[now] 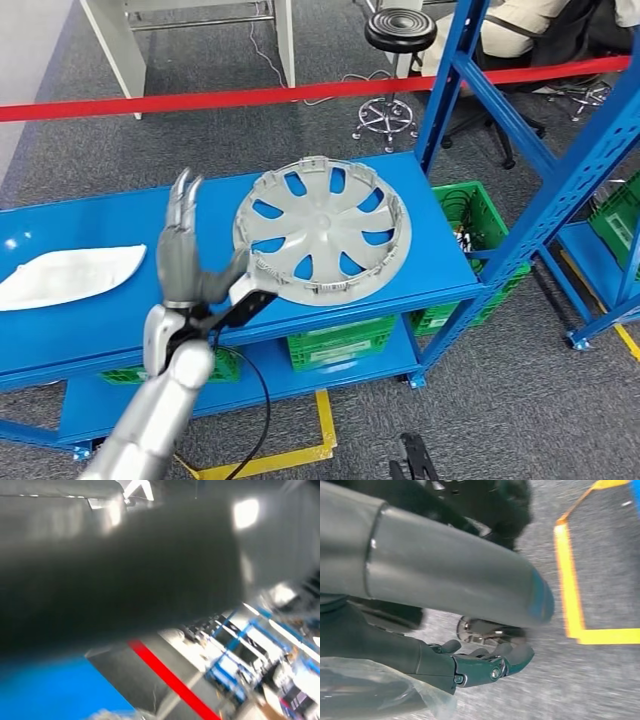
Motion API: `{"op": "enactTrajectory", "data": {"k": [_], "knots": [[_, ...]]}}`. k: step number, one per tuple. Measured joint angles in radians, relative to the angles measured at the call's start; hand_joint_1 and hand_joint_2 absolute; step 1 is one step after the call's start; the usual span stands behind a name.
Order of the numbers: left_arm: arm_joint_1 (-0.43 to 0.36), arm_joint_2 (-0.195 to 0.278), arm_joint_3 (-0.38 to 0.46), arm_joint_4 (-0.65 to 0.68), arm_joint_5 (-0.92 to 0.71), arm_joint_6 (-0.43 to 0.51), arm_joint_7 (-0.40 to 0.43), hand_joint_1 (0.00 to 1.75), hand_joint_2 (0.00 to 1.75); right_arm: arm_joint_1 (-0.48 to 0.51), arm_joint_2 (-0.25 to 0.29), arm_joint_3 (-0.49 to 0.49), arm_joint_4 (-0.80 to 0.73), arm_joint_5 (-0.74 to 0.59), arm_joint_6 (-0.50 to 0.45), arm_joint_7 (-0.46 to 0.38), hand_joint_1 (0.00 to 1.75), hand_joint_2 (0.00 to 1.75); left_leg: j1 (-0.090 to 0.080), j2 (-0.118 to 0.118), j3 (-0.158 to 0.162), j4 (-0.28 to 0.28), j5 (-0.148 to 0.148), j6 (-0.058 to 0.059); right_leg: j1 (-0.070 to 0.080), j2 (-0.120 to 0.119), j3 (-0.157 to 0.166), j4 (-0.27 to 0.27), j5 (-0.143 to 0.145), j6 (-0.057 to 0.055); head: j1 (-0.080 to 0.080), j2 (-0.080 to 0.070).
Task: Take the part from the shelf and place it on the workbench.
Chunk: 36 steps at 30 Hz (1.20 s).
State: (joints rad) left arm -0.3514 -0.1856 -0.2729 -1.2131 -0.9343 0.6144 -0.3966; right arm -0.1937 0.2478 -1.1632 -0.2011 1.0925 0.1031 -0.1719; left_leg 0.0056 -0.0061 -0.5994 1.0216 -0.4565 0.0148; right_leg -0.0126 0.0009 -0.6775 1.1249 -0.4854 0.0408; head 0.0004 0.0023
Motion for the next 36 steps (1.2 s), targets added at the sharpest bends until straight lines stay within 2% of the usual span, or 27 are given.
{"op": "enactTrajectory", "data": {"k": [1, 2, 5, 6, 8, 10, 11, 12, 13, 14, 16, 18, 21, 23, 24, 26, 27, 28, 29, 31, 32, 33, 34, 36], "knots": [[-0.044, 0.008, -0.003, 0.05, 0.012, -0.013, 0.008, 0.0, 1.75, -0.008, 0.001, 0.002, 0.0, 0.009, 0.0, -0.012, 0.0, 0.0, -0.002, 0.0, 0.001, 0.002, -0.003, -0.005, 0.0, -0.001, 0.02, -0.049, 0.023, -0.005, 0.0, 0.0], [-0.088, 0.018, -0.004, 0.102, 0.023, -0.023, 0.015, 0.0, 1.75, -0.015, 0.003, 0.006, 0.001, 0.017, -0.001, -0.021, 0.0, 0.0, -0.004, 0.001, 0.002, 0.003, -0.006, -0.011, 0.001, -0.001, 0.033, -0.077, 0.032, -0.01, 0.0, 0.0], [-0.201, 0.051, 0.001, 0.25, 0.033, -0.023, 0.017, 0.0, 1.75, -0.025, 0.013, 0.02, 0.002, 0.034, -0.007, -0.026, 0.0, 0.0, -0.003, 0.003, 0.003, 0.005, -0.009, -0.025, 0.003, 0.003, 0.04, -0.09, 0.031, -0.032, -0.001, 0.0], [-0.228, 0.06, 0.004, 0.288, 0.035, -0.021, 0.015, 0.0, 1.75, -0.026, 0.017, 0.023, 0.002, 0.036, -0.008, -0.025, 0.0, 0.0, -0.002, 0.003, 0.0, 0.017, -0.019, -0.031, 0.002, 0.003, 0.043, -0.092, 0.031, -0.038, -0.002, 0.0], [-0.268, 0.077, 0.007, 0.35, 0.031, -0.021, 0.021, 0.0, 1.75, -0.027, 0.024, 0.027, 0.003, 0.043, -0.007, -0.022, 0.0, 0.0, -0.001, 0.003, -0.034, 0.097, -0.065, -0.041, 0.001, 0.003, 0.049, -0.094, 0.029, -0.048, -0.006, 0.0], [-0.296, 0.1, 0.011, 0.407, 0.017, -0.04, 0.059, 0.0, 1.75, -0.027, 0.03, 0.035, 0.004, 0.057, -0.001, -0.009, 0.0, 0.0, 0.0, 0.003, -0.098, 0.23, -0.12, -0.047, 0.002, 0.003, 0.052, -0.094, 0.026, -0.053, -0.007, 0.0], [-0.311, 0.117, 0.014, 0.44, 0.011, -0.061, 0.083, 0.0, 1.75, -0.027, 0.033, 0.041, 0.004, 0.067, 0.001, 0.0, 0.0, 0.0, 0.0, 0.003, -0.122, 0.275, -0.13, -0.047, 0.003, 0.003, 0.054, -0.094, 0.025, -0.055, -0.007, 0.0], [-0.328, 0.138, 0.019, 0.473, 0.01, -0.087, 0.102, 0.0, 1.75, -0.028, 0.038, 0.047, 0.004, 0.076, 0.002, 0.009, 0.0, 0.0, 0.0, 0.003, -0.131, 0.286, -0.121, -0.046, 0.003, 0.006, 0.054, -0.093, 0.024, -0.056, -0.007, 0.0], [-0.349, 0.162, 0.027, 0.505, 0.014, -0.112, 0.115, 0.0, 1.75, -0.028, 0.044, 0.054, 0.004, 0.084, 0.0, 0.016, 0.0, 0.0, -0.001, 0.003, -0.122, 0.257, -0.092, -0.044, 0.004, 0.009, 0.056, -0.093, 0.023, -0.057, -0.007, 0.0], [-0.37, 0.188, 0.038, 0.535, 0.019, -0.135, 0.124, 0.0, 1.75, -0.028, 0.051, 0.06, 0.005, 0.091, -0.002, 0.021, 0.0, 0.0, -0.001, 0.003, -0.1, 0.204, -0.055, -0.04, 0.005, 0.013, 0.058, -0.093, 0.023, -0.058, -0.008, 0.0], [-0.41, 0.232, 0.058, 0.578, 0.022, -0.163, 0.137, 0.0, 0.87, -0.029, 0.064, 0.07, 0.006, 0.098, -0.007, 0.026, 0.0, 0.0, -0.004, 0.004, -0.052, 0.09, 0.006, -0.03, 0.007, 0.019, 0.06, -0.093, 0.022, -0.058, -0.008, 0.0], [-0.454, 0.273, 0.072, 0.619, 0.011, -0.188, 0.156, 0.0, 0.0, -0.03, 0.071, 0.075, 0.009, 0.097, -0.013, 0.025, 0.0, 0.0, -0.008, 0.004, -0.026, 0.024, 0.022, -0.022, 0.01, 0.021, 0.057, -0.092, 0.021, -0.055, -0.007, 0.0], [-0.504, 0.336, 0.087, 0.67, -0.021, -0.235, 0.186, 0.0, 0.0, -0.033, 0.076, 0.079, 0.013, 0.091, -0.02, 0.012, 0.0, 0.0, -0.009, 0.003, -0.016, -0.006, 0.022, -0.016, 0.011, 0.017, 0.051, -0.094, 0.019, -0.044, -0.008, 0.0], [-0.523, 0.36, 0.093, 0.684, -0.041, -0.253, 0.199, 0.0, 0.0, -0.037, 0.076, 0.086, 0.015, 0.095, -0.023, 0.006, 0.0, 0.0, -0.003, 0.003, -0.013, -0.015, 0.026, -0.009, 0.012, 0.012, 0.035, -0.064, -0.005, -0.034, -0.005, 0.0], [-0.53, 0.367, 0.096, 0.687, -0.044, -0.256, 0.202, 0.0, 0.0, -0.039, 0.076, 0.091, 0.016, 0.094, -0.027, -0.002, 0.0, 0.0, 0.0, 0.003, -0.012, -0.018, 0.028, -0.006, 0.012, 0.009, 0.014, -0.021, -0.03, -0.03, -0.004, 0.0], [-0.528, 0.383, 0.104, 0.688, -0.037, -0.254, 0.201, 0.0, 0.0, -0.042, 0.076, 0.096, 0.019, 0.076, -0.041, -0.041, 0.0, 0.0, 0.0, 0.002, -0.011, -0.018, 0.026, -0.004, 0.009, 0.008, -0.048, 0.109, -0.086, -0.024, -0.001, 0.0], [-0.517, 0.393, 0.11, 0.683, -0.028, -0.251, 0.195, 0.0, 0.0, -0.042, 0.076, 0.096, 0.02, 0.063, -0.048, -0.069, 0.0, 0.0, 0.0, 0.002, -0.011, -0.018, 0.025, -0.003, 0.008, 0.007, -0.076, 0.16, -0.1, -0.022, -0.001, 0.0], [-0.5, 0.404, 0.117, 0.674, -0.018, -0.249, 0.187, 0.0, 0.0, -0.042, 0.076, 0.096, 0.021, 0.051, -0.053, -0.092, 0.0, 0.0, 0.0, 0.004, -0.009, -0.017, 0.024, -0.004, 0.008, 0.007, -0.09, 0.18, -0.095, -0.021, -0.001, 0.0], [-0.482, 0.415, 0.124, 0.664, -0.009, -0.247, 0.179, 0.0, 0.0, -0.042, 0.076, 0.095, 0.021, 0.044, -0.056, -0.109, 0.0, 0.0, 0.0, 0.005, -0.008, -0.016, 0.021, -0.006, 0.008, 0.006, -0.084, 0.159, -0.072, -0.02, -0.001, 0.0], [-0.45, 0.435, 0.138, 0.638, 0.006, -0.248, 0.161, 0.0, 0.0, -0.041, 0.076, 0.095, 0.021, 0.038, -0.059, -0.127, 0.0, 0.0, 0.002, 0.006, -0.006, -0.011, 0.014, -0.012, 0.007, 0.005, -0.027, 0.033, -0.003, -0.022, -0.001, 0.0], [-0.436, 0.444, 0.145, 0.624, 0.014, -0.249, 0.151, 0.0, 0.0, -0.041, 0.077, 0.095, 0.021, 0.038, -0.059, -0.132, 0.0, 0.0, 0.001, 0.005, -0.007, -0.006, 0.01, -0.017, 0.007, 0.006, 0.005, -0.029, 0.016, -0.024, -0.001, 0.0], [-0.42, 0.454, 0.153, 0.606, 0.025, -0.253, 0.14, 0.0, 0.0, -0.04, 0.077, 0.095, 0.022, 0.038, -0.058, -0.134, 0.0, 0.0, 0.0, 0.004, -0.008, -0.004, 0.008, -0.021, 0.006, 0.008, 0.027, -0.068, 0.025, -0.028, -0.001, 0.0], [-0.4, 0.463, 0.163, 0.585, 0.041, -0.26, 0.129, 0.0, 0.0, -0.039, 0.077, 0.095, 0.022, 0.038, -0.058, -0.133, 0.0, 0.0, -0.002, 0.003, -0.009, -0.002, 0.007, -0.025, 0.007, 0.01, 0.038, -0.082, 0.021, -0.032, 0.0, 0.0], [-0.347, 0.483, 0.188, 0.534, 0.083, -0.288, 0.105, 0.0, 0.0, -0.035, 0.077, 0.095, 0.022, 0.037, -0.06, -0.125, 0.0, 0.0, -0.003, 0.004, -0.006, -0.004, 0.005, -0.034, 0.007, 0.013, 0.044, -0.086, 0.02, -0.043, -0.001, 0.0]]}}
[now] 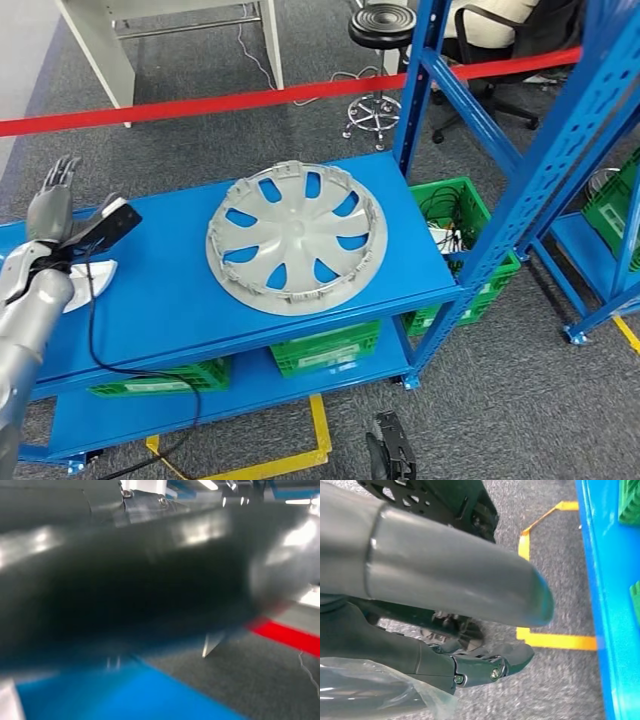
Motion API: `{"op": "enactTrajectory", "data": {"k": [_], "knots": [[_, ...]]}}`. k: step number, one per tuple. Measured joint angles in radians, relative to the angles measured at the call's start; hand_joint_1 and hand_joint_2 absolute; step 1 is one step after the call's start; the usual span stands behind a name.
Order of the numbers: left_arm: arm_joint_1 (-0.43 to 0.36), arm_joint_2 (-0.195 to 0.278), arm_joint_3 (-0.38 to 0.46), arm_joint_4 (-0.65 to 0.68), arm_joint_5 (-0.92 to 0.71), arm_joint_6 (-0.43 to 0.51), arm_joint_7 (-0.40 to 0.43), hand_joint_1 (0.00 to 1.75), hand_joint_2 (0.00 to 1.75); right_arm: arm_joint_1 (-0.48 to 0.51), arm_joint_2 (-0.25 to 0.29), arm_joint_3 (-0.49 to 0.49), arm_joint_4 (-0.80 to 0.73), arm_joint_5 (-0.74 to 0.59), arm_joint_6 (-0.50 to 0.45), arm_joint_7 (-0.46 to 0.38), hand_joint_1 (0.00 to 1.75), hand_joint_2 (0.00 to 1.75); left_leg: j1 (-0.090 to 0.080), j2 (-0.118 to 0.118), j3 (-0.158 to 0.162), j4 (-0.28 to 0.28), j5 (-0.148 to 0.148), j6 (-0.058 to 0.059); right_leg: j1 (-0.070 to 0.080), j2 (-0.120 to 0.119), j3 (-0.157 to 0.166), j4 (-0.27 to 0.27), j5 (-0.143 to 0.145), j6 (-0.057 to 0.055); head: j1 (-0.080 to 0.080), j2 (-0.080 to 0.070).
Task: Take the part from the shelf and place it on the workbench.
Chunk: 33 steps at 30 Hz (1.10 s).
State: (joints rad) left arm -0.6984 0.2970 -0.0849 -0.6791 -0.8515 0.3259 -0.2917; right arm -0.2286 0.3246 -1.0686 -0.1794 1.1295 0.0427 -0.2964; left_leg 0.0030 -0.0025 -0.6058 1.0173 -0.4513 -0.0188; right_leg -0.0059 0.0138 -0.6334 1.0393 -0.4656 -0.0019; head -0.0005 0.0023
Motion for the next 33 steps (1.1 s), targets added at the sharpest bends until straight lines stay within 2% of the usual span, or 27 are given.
{"op": "enactTrajectory", "data": {"k": [2, 3, 5, 6, 7, 8, 9, 11, 13, 15, 17, 18, 21, 22, 23, 24, 26, 28, 31, 33], "knots": [[0.057, 0.017, 0.029, -0.056, 0.031, -0.035, -0.022, 0.0, 0.0, 0.002, 0.0, 0.0, 0.0, 0.001, -0.005, 0.009, 0.0, 0.0, 0.002, 0.0, -0.004, 0.022, -0.019, -0.01, -0.003, 0.002, 0.007, -0.005, 0.0, -0.011, -0.003, 0.0], [0.082, 0.023, 0.042, -0.08, 0.037, -0.051, -0.03, 0.0, 0.0, 0.002, 0.0, 0.0, 0.0, 0.001, -0.007, 0.013, 0.0, 0.0, 0.003, 0.0, -0.021, 0.061, -0.043, -0.015, -0.005, 0.002, 0.012, -0.007, -0.001, -0.016, -0.005, 0.0], [0.133, 0.034, 0.059, -0.12, 0.034, -0.072, -0.038, 0.0, 0.0, 0.002, 0.0, 0.0, 0.0, 0.003, -0.01, 0.018, 0.0, 0.0, 0.005, 0.0, -0.079, 0.189, -0.102, -0.022, -0.005, 0.001, 0.017, -0.007, -0.005, -0.023, -0.008, 0.0], [0.161, 0.038, 0.064, -0.139, 0.03, -0.078, -0.039, 0.0, 0.0, 0.002, 0.0, 0.0, 0.0, 0.005, -0.011, 0.02, 0.0, 0.0, 0.006, 0.0, -0.108, 0.248, -0.122, -0.024, -0.005, 0.001, 0.019, -0.007, -0.006, -0.025, -0.008, 0.0], [0.188, 0.041, 0.068, -0.156, 0.027, -0.081, -0.039, 0.0, 0.0, 0.003, 0.0, 0.0, 0.0, 0.006, -0.011, 0.021, 0.0, 0.0, 0.007, 0.0, -0.124, 0.279, -0.124, -0.025, -0.005, 0.001, 0.02, -0.007, -0.007, -0.025, -0.008, 0.0], [0.212, 0.043, 0.073, -0.172, 0.025, -0.081, -0.04, 0.0, 0.0, 0.002, 0.0, 0.0, 0.0, 0.008, -0.011, 0.022, 0.0, 0.0, 0.008, 0.0, -0.123, 0.273, -0.108, -0.024, -0.005, 0.001, 0.022, -0.007, -0.009, -0.025, -0.008, 0.0], [0.233, 0.046, 0.079, -0.186, 0.024, -0.078, -0.04, 0.0, 0.0, 0.002, 0.0, 0.001, 0.0, 0.01, -0.011, 0.023, 0.0, 0.0, 0.009, 0.0, -0.105, 0.229, -0.077, -0.023, -0.005, 0.001, 0.024, -0.007, -0.01, -0.025, -0.008, 0.0], [0.257, 0.052, 0.096, -0.202, 0.017, -0.061, -0.046, 0.0, 0.0, 0.002, 0.001, 0.004, 0.0, 0.015, -0.011, 0.024, 0.0, 0.0, 0.008, 0.001, -0.041, 0.093, -0.014, -0.019, -0.003, 0.001, 0.027, -0.005, -0.014, -0.02, -0.008, 0.0], [0.27, 0.055, 0.115, -0.206, -0.006, -0.024, -0.054, 0.0, 0.87, 0.002, 0.001, 0.007, 0.0, 0.02, -0.011, 0.026, 0.0, 0.0, 0.005, 0.0, -0.004, 0.013, 0.006, -0.014, 0.001, 0.001, 0.027, -0.006, -0.016, -0.011, -0.007, 0.0], [0.279, 0.056, 0.132, -0.2, -0.038, 0.023, -0.054, 0.0, 1.75, 0.001, 0.001, 0.01, 0.0, 0.028, -0.011, 0.026, 0.0, 0.0, 0.004, -0.001, -0.001, 0.003, 0.002, -0.005, 0.003, -0.001, 0.027, -0.01, -0.015, -0.002, -0.006, 0.0], [0.278, 0.056, 0.146, -0.183, -0.061, 0.057, -0.051, 0.0, 1.75, 0.0, 0.001, 0.019, 0.0, 0.037, -0.011, 0.021, 0.0, 0.0, 0.008, -0.001, 0.001, -0.002, 0.005, 0.008, 0.003, -0.003, 0.019, 0.005, -0.03, 0.009, -0.005, 0.0], [0.275, 0.056, 0.154, -0.168, -0.067, 0.066, -0.05, 0.0, 1.75, -0.001, 0.001, 0.024, 0.0, 0.04, -0.011, 0.017, 0.0, 0.0, 0.01, -0.001, 0.003, -0.005, 0.007, 0.014, 0.004, -0.004, 0.002, 0.038, -0.051, 0.012, -0.004, 0.0], [0.268, 0.055, 0.175, -0.116, -0.08, 0.074, -0.05, 0.0, 1.75, -0.002, 0.001, 0.034, 0.0, 0.043, -0.013, -0.003, 0.0, 0.0, 0.007, 0.001, 0.002, -0.005, 0.006, 0.023, 0.003, -0.006, -0.086, 0.217, -0.132, 0.016, -0.001, 0.0], [0.268, 0.056, 0.181, -0.099, -0.085, 0.073, -0.05, 0.0, 1.75, -0.002, 0.001, 0.036, 0.0, 0.043, -0.014, -0.01, 0.0, 0.0, 0.005, 0.001, 0.002, -0.005, 0.006, 0.024, 0.004, -0.006, -0.104, 0.253, -0.139, 0.016, -0.001, 0.0], [0.268, 0.056, 0.186, -0.081, -0.089, 0.072, -0.049, 0.0, 1.75, -0.002, 0.001, 0.04, 0.0, 0.043, -0.016, -0.017, 0.0, 0.0, 0.003, 0.001, 0.003, -0.004, 0.005, 0.025, 0.004, -0.006, -0.107, 0.257, -0.128, 0.013, -0.001, 0.0], [0.267, 0.056, 0.191, -0.068, -0.092, 0.071, -0.048, 0.0, 1.75, -0.003, 0.001, 0.044, 0.001, 0.042, -0.018, -0.023, 0.0, 0.0, 0.002, 0.0, 0.003, -0.004, 0.005, 0.025, 0.005, -0.006, -0.089, 0.219, -0.101, 0.009, -0.001, 0.0], [0.266, 0.056, 0.199, -0.046, -0.097, 0.07, -0.045, 0.0, 1.75, -0.005, 0.001, 0.051, 0.002, 0.04, -0.02, -0.031, 0.0, 0.0, -0.002, -0.002, 0.004, -0.003, 0.004, 0.024, 0.008, -0.006, -0.02, 0.085, -0.04, -0.003, -0.002, 0.0], [0.262, 0.056, 0.208, -0.028, -0.102, 0.07, -0.04, 0.0, 1.75, -0.009, 0.001, 0.056, 0.004, 0.036, -0.022, -0.039, 0.0, 0.0, -0.004, -0.003, 0.002, -0.002, 0.004, 0.019, 0.012, -0.005, 0.027, -0.003, -0.018, -0.011, -0.002, 0.0], [0.261, 0.056, 0.215, -0.003, -0.112, 0.071, -0.034, 0.0, 1.75, -0.013, 0.002, 0.065, 0.012, 0.024, -0.029, -0.053, 0.0, 0.0, -0.001, -0.003, 0.002, -0.005, 0.005, 0.005, 0.012, -0.003, 0.039, -0.022, -0.015, -0.018, -0.002, 0.0], [0.262, 0.056, 0.218, 0.006, -0.117, 0.071, -0.033, 0.0, 1.75, -0.017, 0.005, 0.073, 0.015, 0.02, -0.032, -0.058, 0.0, 0.0, 0.001, -0.002, -0.009, 0.025, -0.018, -0.006, 0.006, -0.005, 0.048, -0.034, -0.01, -0.025, -0.006, 0.0]]}}
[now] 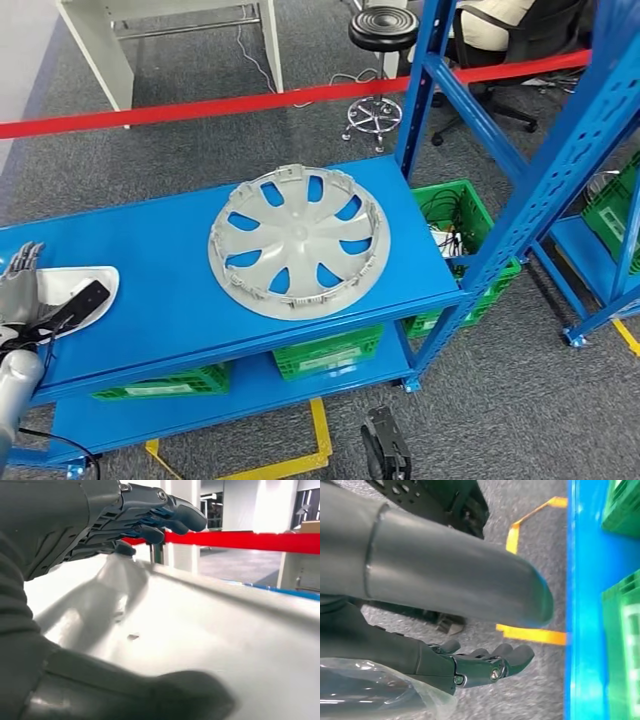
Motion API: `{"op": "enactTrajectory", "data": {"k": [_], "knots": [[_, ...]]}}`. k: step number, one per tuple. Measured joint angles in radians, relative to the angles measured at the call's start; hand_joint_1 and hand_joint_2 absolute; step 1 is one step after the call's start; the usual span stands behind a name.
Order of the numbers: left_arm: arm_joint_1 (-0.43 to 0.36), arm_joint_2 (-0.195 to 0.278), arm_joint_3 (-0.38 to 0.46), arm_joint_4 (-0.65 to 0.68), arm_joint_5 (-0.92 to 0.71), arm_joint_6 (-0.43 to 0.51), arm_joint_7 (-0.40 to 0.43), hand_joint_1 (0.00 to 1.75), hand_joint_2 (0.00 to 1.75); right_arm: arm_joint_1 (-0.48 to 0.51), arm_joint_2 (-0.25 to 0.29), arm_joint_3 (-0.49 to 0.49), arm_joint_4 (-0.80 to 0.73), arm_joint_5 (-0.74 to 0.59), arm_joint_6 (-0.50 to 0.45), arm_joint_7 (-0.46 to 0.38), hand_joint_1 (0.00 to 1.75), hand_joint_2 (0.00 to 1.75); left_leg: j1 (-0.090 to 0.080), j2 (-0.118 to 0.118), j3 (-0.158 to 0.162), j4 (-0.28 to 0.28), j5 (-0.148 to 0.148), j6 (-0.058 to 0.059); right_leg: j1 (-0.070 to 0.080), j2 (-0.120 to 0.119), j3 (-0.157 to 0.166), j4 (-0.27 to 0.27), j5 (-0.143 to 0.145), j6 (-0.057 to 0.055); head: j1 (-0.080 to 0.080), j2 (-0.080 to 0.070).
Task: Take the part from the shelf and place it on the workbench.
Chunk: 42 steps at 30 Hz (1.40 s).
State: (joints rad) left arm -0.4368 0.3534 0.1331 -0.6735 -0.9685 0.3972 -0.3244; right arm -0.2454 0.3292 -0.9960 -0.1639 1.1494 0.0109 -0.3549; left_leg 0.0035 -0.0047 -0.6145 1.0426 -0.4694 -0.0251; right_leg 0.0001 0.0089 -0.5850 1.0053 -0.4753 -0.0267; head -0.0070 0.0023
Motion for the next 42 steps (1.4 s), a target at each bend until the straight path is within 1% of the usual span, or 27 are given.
{"op": "enactTrajectory", "data": {"k": [3, 4, 5, 6, 8, 9, 11, 14, 16, 18, 19, 20, 21, 22, 24, 26, 29, 30, 31, 33, 34, 35, 36, 37, 39, 41, 42], "knots": [[0.004, 0.0, 0.005, 0.015, -0.002, -0.004, 0.005, 0.0, 1.75, -0.005, 0.001, 0.007, 0.007, -0.001, -0.004, -0.003, 0.0, 0.0, 0.008, 0.001, -0.078, 0.171, -0.08, -0.015, -0.003, -0.002, 0.007, -0.005, 0.0, -0.005, -0.006, 0.0], [0.006, -0.001, 0.007, 0.019, -0.001, -0.006, 0.007, 0.0, 1.75, -0.006, 0.002, 0.009, 0.01, -0.002, -0.006, -0.003, 0.0, 0.0, 0.011, 0.001, -0.101, 0.218, -0.092, -0.019, -0.003, -0.003, 0.008, -0.004, 0.0, -0.005, -0.006, 0.0], [0.008, -0.001, 0.009, 0.022, -0.001, -0.008, 0.009, 0.0, 1.75, -0.007, 0.002, 0.013, 0.013, -0.002, -0.009, -0.003, 0.0, 0.0, 0.015, 0.001, -0.109, 0.232, -0.085, -0.022, -0.003, -0.003, 0.009, -0.004, -0.001, -0.005, -0.006, 0.0], [0.008, -0.001, 0.012, 0.024, -0.001, -0.01, 0.01, 0.0, 1.75, -0.009, 0.002, 0.017, 0.015, -0.002, -0.01, -0.003, 0.0, 0.0, 0.018, 0.001, -0.099, 0.208, -0.062, -0.025, -0.004, -0.002, 0.01, -0.002, -0.003, -0.003, -0.006, 0.0], [0.004, -0.001, 0.018, 0.025, 0.0, -0.013, 0.012, 0.0, 1.75, -0.014, 0.002, 0.026, 0.021, -0.002, -0.013, -0.004, 0.0, 0.0, 0.024, 0.002, -0.041, 0.086, 0.005, -0.03, -0.007, -0.002, 0.013, 0.002, -0.008, 0.003, -0.006, 0.0], [0.002, -0.001, 0.019, 0.025, 0.001, -0.014, 0.012, 0.0, 1.75, -0.017, 0.002, 0.03, 0.023, -0.002, -0.015, -0.004, 0.0, 0.0, 0.023, 0.001, -0.013, 0.027, 0.024, -0.03, -0.006, -0.001, 0.012, 0.006, -0.012, 0.008, -0.007, 0.0], [-0.003, -0.002, 0.021, 0.026, 0.002, -0.016, 0.012, 0.0, 1.75, -0.021, 0.003, 0.036, 0.028, -0.003, -0.018, -0.004, 0.0, 0.0, 0.019, 0.0, 0.012, -0.027, 0.03, -0.022, -0.004, -0.001, 0.01, 0.01, -0.015, 0.019, -0.006, 0.0], [-0.01, -0.002, 0.025, 0.026, 0.003, -0.018, 0.012, 0.0, 1.75, -0.026, 0.003, 0.046, 0.033, -0.005, -0.019, -0.003, 0.0, 0.0, 0.015, 0.0, 0.015, -0.033, 0.03, 0.002, -0.008, -0.002, 0.005, 0.017, -0.024, 0.036, -0.006, 0.0], [-0.014, -0.002, 0.027, 0.026, 0.001, -0.023, 0.012, 0.0, 1.75, -0.029, 0.003, 0.053, 0.036, -0.009, -0.021, 0.0, 0.0, 0.0, 0.016, 0.002, 0.017, -0.038, 0.034, 0.017, -0.01, -0.003, -0.028, 0.085, -0.067, 0.043, -0.002, 0.0], [-0.017, -0.002, 0.027, 0.026, -0.002, -0.029, 0.012, 0.0, 1.75, -0.03, 0.003, 0.058, 0.04, -0.014, -0.022, 0.003, 0.0, 0.0, 0.014, 0.003, 0.015, -0.038, 0.035, 0.024, -0.01, -0.003, -0.091, 0.218, -0.129, 0.045, 0.001, 0.0], [-0.017, -0.003, 0.028, 0.026, -0.003, -0.032, 0.012, 0.0, 1.75, -0.031, 0.003, 0.06, 0.041, -0.016, -0.023, 0.005, 0.0, 0.0, 0.014, 0.003, 0.014, -0.038, 0.035, 0.024, -0.011, -0.004, -0.118, 0.273, -0.147, 0.046, 0.001, 0.0], [-0.017, -0.003, 0.028, 0.026, -0.005, -0.036, 0.012, 0.0, 1.75, -0.031, 0.003, 0.062, 0.043, -0.019, -0.024, 0.007, 0.0, 0.0, 0.013, 0.003, 0.014, -0.038, 0.035, 0.024, -0.011, -0.004, -0.13, 0.297, -0.147, 0.046, 0.001, 0.0], [-0.017, -0.003, 0.028, 0.026, -0.007, -0.04, 0.012, 0.0, 1.75, -0.031, 0.003, 0.065, 0.044, -0.024, -0.025, 0.009, 0.0, 0.0, 0.013, 0.003, 0.014, -0.037, 0.035, 0.024, -0.011, -0.004, -0.123, 0.282, -0.13, 0.045, 0.001, 0.0], [-0.018, -0.004, 0.028, 0.026, -0.011, -0.045, 0.012, 0.0, 1.75, -0.032, 0.003, 0.07, 0.044, -0.031, -0.027, 0.012, 0.0, 0.0, 0.014, 0.003, 0.014, -0.037, 0.035, 0.023, -0.011, -0.004, -0.097, 0.232, -0.099, 0.044, 0.001, 0.0], [-0.021, -0.004, 0.028, 0.026, -0.018, -0.053, 0.012, 0.0, 0.87, -0.034, 0.003, 0.084, 0.046, -0.047, -0.03, 0.016, 0.0, 0.0, 0.012, 0.002, 0.013, -0.032, 0.034, 0.017, -0.012, -0.006, -0.027, 0.096, -0.045, 0.041, 0.002, 0.0], [-0.023, -0.005, 0.028, 0.026, -0.024, -0.057, 0.009, 0.0, 0.0, -0.035, 0.003, 0.099, 0.05, -0.065, -0.031, 0.018, 0.0, 0.0, 0.01, 0.0, 0.01, -0.029, 0.035, 0.005, -0.011, -0.004, 0.01, 0.026, -0.031, 0.036, 0.001, 0.0], [-0.025, -0.011, 0.027, 0.025, -0.027, -0.05, 0.0, 0.0, 0.0, -0.036, 0.003, 0.127, 0.053, -0.094, -0.013, 0.032, 0.0, 0.0, 0.012, 0.0, 0.008, -0.032, 0.038, -0.013, -0.01, 0.0, 0.012, 0.02, -0.025, 0.02, 0.0, 0.0], [-0.026, -0.016, 0.027, 0.024, -0.027, -0.043, -0.004, 0.0, 0.0, -0.036, 0.003, 0.139, 0.053, -0.106, -0.002, 0.04, 0.0, 0.0, 0.014, 0.001, 0.002, -0.017, 0.027, -0.017, -0.011, 0.0, 0.012, 0.018, -0.022, 0.014, -0.002, 0.0], [-0.028, -0.021, 0.026, 0.023, -0.027, -0.035, -0.006, 0.0, 0.0, -0.036, 0.003, 0.153, 0.053, -0.121, 0.006, 0.048, 0.0, 0.0, 0.015, 0.002, -0.012, 0.016, 0.005, -0.02, -0.012, 0.0, 0.012, 0.017, -0.02, 0.009, -0.003, 0.0], [-0.03, -0.033, 0.025, 0.016, -0.022, -0.015, -0.013, 0.0, 0.0, -0.034, 0.003, 0.185, 0.051, -0.159, 0.016, 0.061, 0.0, 0.0, 0.015, 0.002, -0.065, 0.141, -0.06, -0.026, -0.011, -0.001, 0.012, 0.016, -0.02, 0.003, -0.005, 0.0], [-0.03, -0.041, 0.025, 0.011, -0.016, -0.002, -0.019, 0.0, 0.0, -0.033, 0.003, 0.204, 0.05, -0.182, 0.017, 0.067, 0.0, 0.0, 0.016, 0.002, -0.092, 0.203, -0.083, -0.027, -0.01, -0.001, 0.012, 0.017, -0.02, 0.002, -0.004, 0.0], [-0.028, -0.049, 0.025, 0.004, -0.008, 0.012, -0.025, 0.0, 0.0, -0.031, 0.003, 0.226, 0.049, -0.207, 0.018, 0.072, 0.0, 0.0, 0.016, 0.002, -0.109, 0.243, -0.091, -0.028, -0.009, 0.0, 0.013, 0.017, -0.021, 0.001, -0.004, 0.0], [-0.027, -0.058, 0.025, -0.006, 0.001, 0.027, -0.033, 0.0, 0.0, -0.03, 0.003, 0.25, 0.048, -0.233, 0.018, 0.078, 0.0, 0.0, 0.016, 0.002, -0.109, 0.242, -0.077, -0.028, -0.009, 0.0, 0.013, 0.017, -0.021, 0.001, -0.004, 0.0], [-0.026, -0.066, 0.024, -0.019, 0.01, 0.042, -0.039, 0.0, 0.0, -0.029, 0.003, 0.275, 0.048, -0.258, 0.018, 0.083, 0.0, 0.0, 0.016, 0.002, -0.094, 0.206, -0.047, -0.026, -0.009, 0.001, 0.015, 0.017, -0.022, 0.001, -0.004, 0.0], [-0.026, -0.079, 0.024, -0.05, 0.03, 0.067, -0.053, 0.0, 0.0, -0.029, 0.003, 0.328, 0.046, -0.306, 0.02, 0.093, 0.0, 0.0, 0.014, 0.002, -0.037, 0.078, 0.02, -0.02, -0.007, 0.003, 0.017, 0.018, -0.026, 0.005, -0.004, 0.0], [-0.026, -0.092, 0.024, -0.08, 0.048, 0.082, -0.065, 0.0, 0.0, -0.028, 0.003, 0.382, 0.045, -0.343, 0.022, 0.105, 0.0, 0.0, 0.01, 0.002, -0.002, -0.007, 0.039, -0.013, -0.003, 0.005, 0.012, 0.02, -0.028, 0.012, -0.004, 0.0], [-0.025, -0.099, 0.024, -0.093, 0.054, 0.084, -0.07, 0.0, 0.0, -0.027, 0.003, 0.407, 0.045, -0.355, 0.024, 0.111, 0.0, 0.0, 0.008, 0.001, 0.002, -0.016, 0.032, -0.009, -0.002, 0.005, 0.01, 0.02, -0.027, 0.016, -0.003, 0.0]]}}
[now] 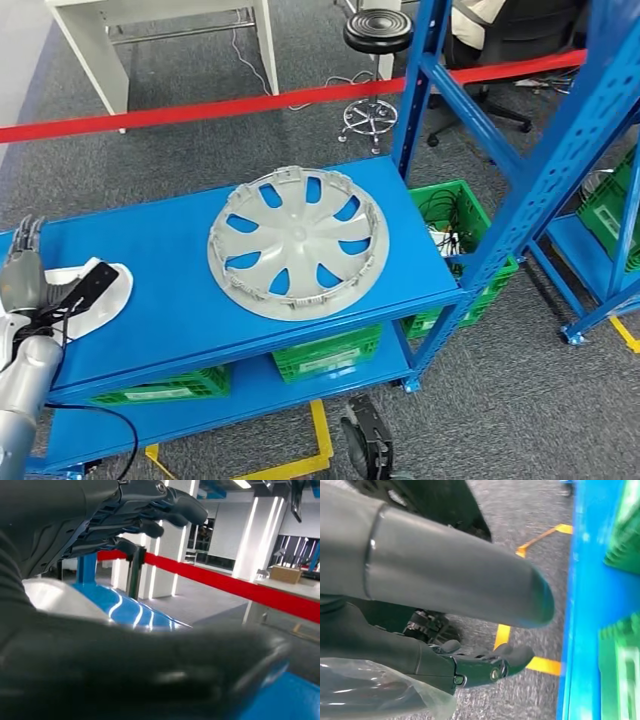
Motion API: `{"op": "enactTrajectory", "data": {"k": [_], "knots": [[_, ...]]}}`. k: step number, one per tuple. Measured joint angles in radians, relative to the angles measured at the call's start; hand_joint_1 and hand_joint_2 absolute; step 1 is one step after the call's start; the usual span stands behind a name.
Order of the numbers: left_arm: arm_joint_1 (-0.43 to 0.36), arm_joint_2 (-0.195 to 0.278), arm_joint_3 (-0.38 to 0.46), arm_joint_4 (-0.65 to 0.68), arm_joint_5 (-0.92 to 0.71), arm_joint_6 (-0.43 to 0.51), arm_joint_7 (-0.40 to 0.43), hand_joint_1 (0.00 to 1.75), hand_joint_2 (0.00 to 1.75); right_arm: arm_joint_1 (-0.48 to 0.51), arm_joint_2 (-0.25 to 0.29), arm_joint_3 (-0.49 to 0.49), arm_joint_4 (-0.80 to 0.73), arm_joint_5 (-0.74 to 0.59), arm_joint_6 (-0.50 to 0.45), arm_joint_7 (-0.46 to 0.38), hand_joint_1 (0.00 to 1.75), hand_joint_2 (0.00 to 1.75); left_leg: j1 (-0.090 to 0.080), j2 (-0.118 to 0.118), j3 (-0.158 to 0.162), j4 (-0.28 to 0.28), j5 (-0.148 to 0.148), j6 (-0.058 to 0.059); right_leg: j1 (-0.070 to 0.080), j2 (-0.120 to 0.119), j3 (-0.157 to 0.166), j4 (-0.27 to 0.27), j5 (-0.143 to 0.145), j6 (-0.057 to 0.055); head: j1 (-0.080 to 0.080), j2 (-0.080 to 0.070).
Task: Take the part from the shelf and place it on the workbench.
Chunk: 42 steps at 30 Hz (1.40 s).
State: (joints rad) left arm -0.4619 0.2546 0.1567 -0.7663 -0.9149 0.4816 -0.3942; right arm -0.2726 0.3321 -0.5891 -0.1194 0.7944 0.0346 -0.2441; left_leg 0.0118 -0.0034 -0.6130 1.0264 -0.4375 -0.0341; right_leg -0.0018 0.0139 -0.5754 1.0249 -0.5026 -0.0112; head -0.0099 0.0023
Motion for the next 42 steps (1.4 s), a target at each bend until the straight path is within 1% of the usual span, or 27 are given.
{"op": "enactTrajectory", "data": {"k": [2, 4, 7, 8, 9, 10, 12, 14, 17, 19, 20, 22, 23, 24, 25, 26, 28, 29, 31, 33, 34, 35, 37, 38, 39, 40, 42], "knots": [[0.003, -0.013, -0.001, -0.024, 0.009, -0.003, -0.006, 0.0, 0.0, 0.001, 0.0, 0.042, -0.002, -0.018, 0.003, 0.008, 0.0, 0.0, 0.002, 0.0, 0.0, -0.008, -0.002, 0.009, 0.0, -0.001, -0.004, 0.0, -0.003, 0.01, 0.0, 0.0], [0.003, -0.024, -0.003, -0.043, 0.018, -0.015, -0.01, 0.0, 0.0, 0.0, -0.001, 0.077, -0.003, -0.038, 0.005, 0.013, 0.0, 0.0, 0.006, 0.001, 0.002, -0.012, 0.0, 0.021, 0.0, -0.003, -0.025, 0.039, -0.032, 0.019, 0.002, 0.0], [0.003, -0.036, -0.007, -0.065, 0.038, -0.049, -0.015, 0.0, 0.0, 0.002, -0.002, 0.123, -0.005, -0.073, 0.004, 0.018, 0.0, 0.0, 0.006, 0.003, 0.003, -0.013, -0.001, 0.031, -0.001, -0.005, -0.121, 0.224, -0.112, 0.026, 0.004, 0.0], [0.004, -0.04, -0.009, -0.07, 0.043, -0.061, -0.017, 0.0, 0.0, 0.004, -0.003, 0.138, -0.006, -0.084, 0.003, 0.019, 0.0, 0.0, 0.005, 0.003, 0.003, -0.013, -0.002, 0.032, -0.001, -0.006, -0.148, 0.273, -0.122, 0.026, 0.004, 0.0], [0.005, -0.044, -0.011, -0.074, 0.045, -0.073, -0.018, 0.0, 0.0, 0.007, -0.004, 0.151, -0.007, -0.094, 0.002, 0.02, 0.0, 0.0, 0.005, 0.003, 0.003, -0.012, -0.002, 0.032, -0.001, -0.005, -0.16, 0.285, -0.111, 0.026, 0.005, 0.0], [0.005, -0.046, -0.015, -0.078, 0.047, -0.089, -0.017, 0.0, 0.0, 0.008, -0.005, 0.163, -0.009, -0.103, 0.0, 0.021, 0.0, 0.0, 0.004, 0.002, 0.003, -0.011, -0.002, 0.032, -0.001, -0.006, -0.152, 0.258, -0.083, 0.025, 0.005, 0.0], [0.0, -0.047, -0.024, -0.083, 0.049, -0.135, -0.004, 0.0, 0.0, 0.009, -0.006, 0.186, -0.014, -0.12, -0.002, 0.022, 0.0, 0.0, 0.003, 0.001, 0.004, -0.009, -0.004, 0.03, -0.001, -0.006, -0.095, 0.126, -0.011, 0.019, 0.004, 0.0], [-0.011, -0.04, -0.037, -0.081, 0.046, -0.199, 0.013, 0.0, 0.0, 0.01, -0.006, 0.209, -0.018, -0.133, -0.003, 0.024, 0.0, 0.0, 0.0, -0.001, 0.001, -0.005, -0.006, 0.023, 0.0, -0.004, -0.046, 0.025, 0.02, 0.013, 0.004, 0.0], [-0.038, -0.016, -0.065, -0.064, 0.036, -0.292, 0.029, 0.0, 0.0, 0.013, -0.006, 0.239, -0.021, -0.147, -0.003, 0.028, 0.0, 0.0, 0.001, -0.001, -0.002, -0.007, -0.003, 0.008, 0.001, -0.001, -0.035, 0.006, 0.024, 0.002, 0.003, 0.0], [-0.055, 0.0, -0.078, -0.054, 0.035, -0.319, 0.031, 0.0, 0.0, 0.013, -0.006, 0.253, -0.022, -0.15, -0.003, 0.029, 0.0, 0.0, 0.004, 0.0, -0.013, 0.021, -0.025, -0.001, -0.003, -0.001, -0.032, 0.001, 0.029, -0.007, 0.0, 0.0], [-0.064, 0.008, -0.083, -0.049, 0.035, -0.329, 0.031, 0.0, 0.0, 0.014, -0.006, 0.258, -0.022, -0.151, -0.003, 0.029, 0.0, 0.0, 0.004, 0.0, -0.032, 0.064, -0.05, -0.005, -0.005, -0.001, -0.031, -0.001, 0.03, -0.011, -0.001, 0.0], [-0.083, 0.024, -0.097, -0.032, 0.034, -0.382, 0.03, 0.0, 0.0, 0.014, -0.006, 0.268, -0.023, -0.155, -0.001, 0.029, 0.0, 0.0, 0.005, 0.001, -0.09, 0.195, -0.11, -0.012, -0.004, -0.002, -0.03, -0.001, 0.03, -0.014, -0.003, 0.0], [-0.093, 0.035, -0.109, -0.02, 0.032, -0.434, 0.027, 0.0, 0.44, 0.015, -0.006, 0.272, -0.023, -0.156, 0.0, 0.03, 0.0, 0.0, 0.005, 0.001, -0.116, 0.25, -0.127, -0.014, -0.004, -0.002, -0.03, -0.001, 0.029, -0.015, -0.003, 0.0], [-0.107, 0.052, -0.126, -0.008, 0.03, -0.503, 0.018, 0.0, 0.87, 0.015, -0.006, 0.277, -0.023, -0.158, 0.0, 0.03, 0.0, 0.0, 0.006, 0.001, -0.128, 0.273, -0.126, -0.015, -0.004, -0.002, -0.03, 0.0, 0.029, -0.015, -0.003, 0.0], [-0.128, 0.082, -0.149, 0.003, 0.027, -0.59, 0.0, 0.0, 1.31, 0.016, -0.006, 0.284, -0.023, -0.165, 0.0, 0.029, 0.0, 0.0, 0.006, 0.001, -0.122, 0.259, -0.106, -0.015, -0.004, -0.001, -0.03, 0.001, 0.029, -0.015, -0.003, 0.0], [-0.157, 0.12, -0.178, 0.011, 0.027, -0.681, -0.026, 0.0, 1.75, 0.017, -0.006, 0.294, -0.023, -0.181, -0.004, 0.028, 0.0, 0.0, 0.007, 0.001, -0.102, 0.211, -0.072, -0.015, -0.003, 0.001, -0.029, 0.002, 0.028, -0.015, -0.003, 0.0], [-0.25, 0.221, -0.255, 0.019, 0.041, -0.859, -0.079, 0.0, 1.75, 0.021, -0.007, 0.333, -0.023, -0.256, -0.019, 0.027, 0.0, 0.0, 0.008, 0.001, -0.045, 0.081, -0.011, -0.015, 0.001, 0.006, -0.033, 0.01, 0.025, -0.013, -0.004, 0.0], [-0.306, 0.27, -0.3, 0.02, 0.058, -0.929, -0.095, 0.0, 1.75, 0.023, -0.009, 0.367, -0.023, -0.311, -0.028, 0.029, 0.0, 0.0, 0.008, 0.002, -0.027, 0.038, 0.001, -0.013, 0.004, 0.009, -0.037, 0.014, 0.024, -0.011, -0.004, 0.0], [-0.398, 0.356, -0.391, 0.02, 0.113, -1.009, -0.094, 0.0, 1.75, 0.028, -0.013, 0.454, -0.023, -0.426, -0.044, 0.036, 0.0, 0.0, 0.003, 0.001, -0.015, 0.008, -0.004, -0.005, 0.008, 0.011, -0.044, 0.017, 0.022, -0.005, -0.006, 0.0], [-0.449, 0.408, -0.467, 0.019, 0.171, -1.02, -0.067, 0.0, 1.75, 0.032, -0.016, 0.535, -0.023, -0.497, -0.054, 0.041, 0.0, 0.0, 0.004, 0.002, -0.012, 0.003, -0.004, 0.006, 0.006, 0.01, -0.048, 0.021, 0.014, 0.004, -0.006, 0.0], [-0.474, 0.426, -0.506, 0.018, 0.191, -1.019, -0.051, 0.0, 1.75, 0.032, -0.017, 0.57, -0.024, -0.515, -0.056, 0.043, 0.0, 0.0, 0.005, 0.003, -0.011, 0.001, -0.003, 0.013, 0.005, 0.007, -0.058, 0.04, -0.001, 0.009, -0.004, 0.0], [-0.504, 0.438, -0.546, 0.018, 0.202, -1.02, -0.035, 0.0, 1.75, 0.031, -0.017, 0.599, -0.025, -0.523, -0.057, 0.044, 0.0, 0.0, 0.006, 0.003, -0.011, 0.0, -0.002, 0.018, 0.005, 0.003, -0.076, 0.076, -0.023, 0.014, -0.003, 0.0], [-0.598, 0.451, -0.637, 0.029, 0.211, -1.027, -0.006, 0.0, 1.75, 0.03, -0.018, 0.645, -0.026, -0.526, -0.057, 0.047, 0.0, 0.0, 0.006, 0.002, -0.013, 0.0, -0.002, 0.026, 0.004, -0.003, -0.138, 0.203, -0.084, 0.02, 0.001, 0.0], [-0.652, 0.452, -0.683, 0.039, 0.215, -1.033, 0.004, 0.0, 1.75, 0.03, -0.018, 0.663, -0.026, -0.526, -0.057, 0.048, 0.0, 0.0, 0.004, 0.0, -0.013, 0.0, -0.002, 0.028, 0.003, -0.004, -0.167, 0.261, -0.104, 0.021, 0.001, 0.0], [-0.71, 0.453, -0.73, 0.049, 0.223, -1.044, 0.01, 0.0, 1.75, 0.03, -0.019, 0.677, -0.026, -0.527, -0.058, 0.049, 0.0, 0.0, 0.003, -0.002, -0.013, 0.0, -0.002, 0.029, 0.003, -0.004, -0.185, 0.295, -0.107, 0.021, 0.001, 0.0], [-0.761, 0.454, -0.772, 0.056, 0.235, -1.057, 0.013, 0.0, 1.75, 0.03, -0.019, 0.688, -0.026, -0.528, -0.059, 0.05, 0.0, 0.0, 0.001, -0.003, -0.011, 0.001, -0.003, 0.03, 0.003, -0.005, -0.185, 0.289, -0.09, 0.018, 0.002, 0.0], [-0.842, 0.462, -0.847, 0.055, 0.276, -1.083, 0.016, 0.0, 1.75, 0.03, -0.021, 0.702, -0.028, -0.53, -0.06, 0.051, 0.0, 0.0, -0.005, -0.004, -0.007, 0.001, -0.005, 0.031, 0.006, -0.005, -0.132, 0.169, -0.017, 0.006, 0.002, 0.0]]}}
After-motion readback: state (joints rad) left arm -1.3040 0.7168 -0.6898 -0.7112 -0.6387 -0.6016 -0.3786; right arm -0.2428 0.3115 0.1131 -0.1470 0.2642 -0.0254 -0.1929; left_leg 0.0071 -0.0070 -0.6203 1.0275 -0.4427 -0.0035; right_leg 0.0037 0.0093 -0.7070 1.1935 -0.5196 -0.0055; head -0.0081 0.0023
